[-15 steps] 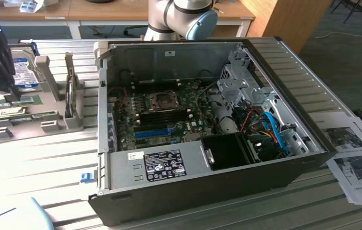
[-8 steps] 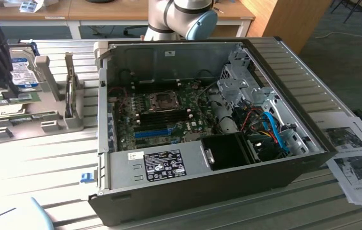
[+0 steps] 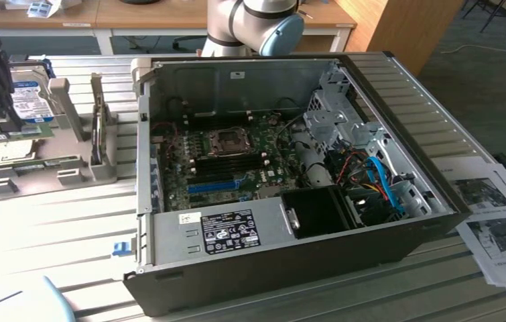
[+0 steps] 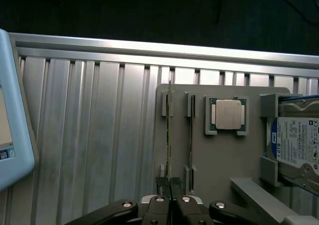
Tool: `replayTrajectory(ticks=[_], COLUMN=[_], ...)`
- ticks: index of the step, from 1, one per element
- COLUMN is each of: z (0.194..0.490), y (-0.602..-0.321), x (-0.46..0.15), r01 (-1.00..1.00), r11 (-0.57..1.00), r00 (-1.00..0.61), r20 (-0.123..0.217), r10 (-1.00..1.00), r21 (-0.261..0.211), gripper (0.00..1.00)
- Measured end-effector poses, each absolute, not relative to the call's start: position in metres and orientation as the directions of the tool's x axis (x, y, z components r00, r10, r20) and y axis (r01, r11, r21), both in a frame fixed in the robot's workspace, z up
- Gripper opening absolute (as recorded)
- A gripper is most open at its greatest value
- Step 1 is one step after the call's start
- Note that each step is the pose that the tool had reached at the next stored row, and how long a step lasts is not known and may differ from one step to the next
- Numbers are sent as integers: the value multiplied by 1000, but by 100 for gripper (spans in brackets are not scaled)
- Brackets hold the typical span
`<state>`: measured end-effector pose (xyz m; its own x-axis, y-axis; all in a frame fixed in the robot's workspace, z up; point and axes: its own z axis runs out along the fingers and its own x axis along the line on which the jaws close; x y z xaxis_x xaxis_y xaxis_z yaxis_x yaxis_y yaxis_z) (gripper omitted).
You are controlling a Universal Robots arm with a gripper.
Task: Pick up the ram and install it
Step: 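Pick up the ram and move it above insertion slot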
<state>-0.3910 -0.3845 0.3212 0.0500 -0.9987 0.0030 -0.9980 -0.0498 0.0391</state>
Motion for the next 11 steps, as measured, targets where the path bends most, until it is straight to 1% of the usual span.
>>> replayTrajectory(ticks=[11], z=[340], y=[-384], x=[-391], r01=[-998], r11=[-49], r00=[50], r20=[6], r10=[-999], r21=[39], gripper=[11])
